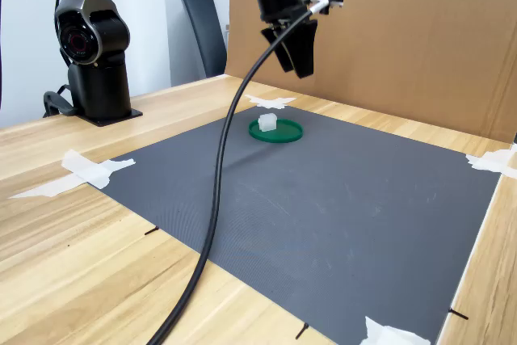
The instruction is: Grasp a white terminal and put it in the green lid.
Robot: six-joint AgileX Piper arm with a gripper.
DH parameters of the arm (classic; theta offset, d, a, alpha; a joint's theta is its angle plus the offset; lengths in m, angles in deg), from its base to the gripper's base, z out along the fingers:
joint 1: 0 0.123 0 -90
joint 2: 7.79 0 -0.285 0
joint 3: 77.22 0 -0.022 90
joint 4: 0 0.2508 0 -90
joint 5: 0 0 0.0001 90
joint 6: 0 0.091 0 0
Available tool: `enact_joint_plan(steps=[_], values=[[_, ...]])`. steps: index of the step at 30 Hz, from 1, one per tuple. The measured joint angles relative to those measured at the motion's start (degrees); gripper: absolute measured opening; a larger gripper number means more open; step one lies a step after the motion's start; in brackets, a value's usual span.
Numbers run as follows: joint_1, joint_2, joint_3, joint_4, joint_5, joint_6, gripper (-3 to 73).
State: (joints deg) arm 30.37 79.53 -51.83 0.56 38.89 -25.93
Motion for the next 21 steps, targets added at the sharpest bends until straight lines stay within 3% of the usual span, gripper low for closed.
enact_joint_plan(steps=[6, 7, 8, 11, 12, 17, 21], values=[[-9.6, -12.0, 0.0, 2.3, -0.6, 3.8, 56.0], [-13.1, -15.2, 0.0, 2.3, -0.2, 3.9, 44.6], [-14.5, -16.6, 0.0, 2.3, -0.2, 3.9, 41.1], [-20.1, -23.9, 0.1, 2.8, 0.8, 3.8, 8.4], [-21.9, -27.6, 0.3, 3.8, 0.8, 3.8, 1.0], [-24.8, -43.4, 8.6, 10.8, -7.2, 3.8, -2.5], [-25.0, -56.3, 23.5, 13.6, -10.2, 5.8, -2.4]])
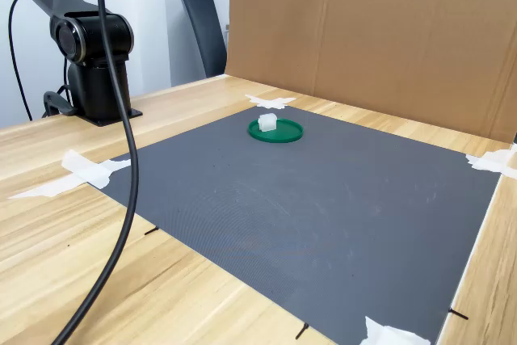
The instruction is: Grasp a white terminal and put it in the green lid.
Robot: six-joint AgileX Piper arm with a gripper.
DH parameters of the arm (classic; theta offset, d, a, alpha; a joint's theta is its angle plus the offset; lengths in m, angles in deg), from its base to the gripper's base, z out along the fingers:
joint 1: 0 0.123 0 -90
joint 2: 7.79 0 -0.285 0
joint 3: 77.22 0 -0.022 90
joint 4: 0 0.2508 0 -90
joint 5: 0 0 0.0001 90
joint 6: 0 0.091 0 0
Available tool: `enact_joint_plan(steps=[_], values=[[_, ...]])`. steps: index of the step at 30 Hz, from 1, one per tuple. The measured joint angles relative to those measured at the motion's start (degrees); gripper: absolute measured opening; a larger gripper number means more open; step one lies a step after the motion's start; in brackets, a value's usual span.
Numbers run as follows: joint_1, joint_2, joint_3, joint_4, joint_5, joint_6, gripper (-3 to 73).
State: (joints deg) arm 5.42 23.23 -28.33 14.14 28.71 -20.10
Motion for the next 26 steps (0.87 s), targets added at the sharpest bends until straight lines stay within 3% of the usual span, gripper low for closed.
enact_joint_plan(steps=[3, 5, 6, 7, 16, 26], values=[[0.0, -3.7, 3.2, -2.5, 1.1, 2.0, -2.4], [0.0, -7.7, 6.2, -8.3, 3.5, 4.9, -2.4], [0.0, -12.8, 8.7, -15.4, 8.6, 7.6, -2.4], [0.0, -14.3, 8.9, -16.6, 9.7, 7.9, -2.4], [0.0, -21.5, 10.8, -17.8, 8.5, 8.6, -2.6], [0.0, -21.8, 21.5, -16.9, 5.0, 7.5, -2.6]])
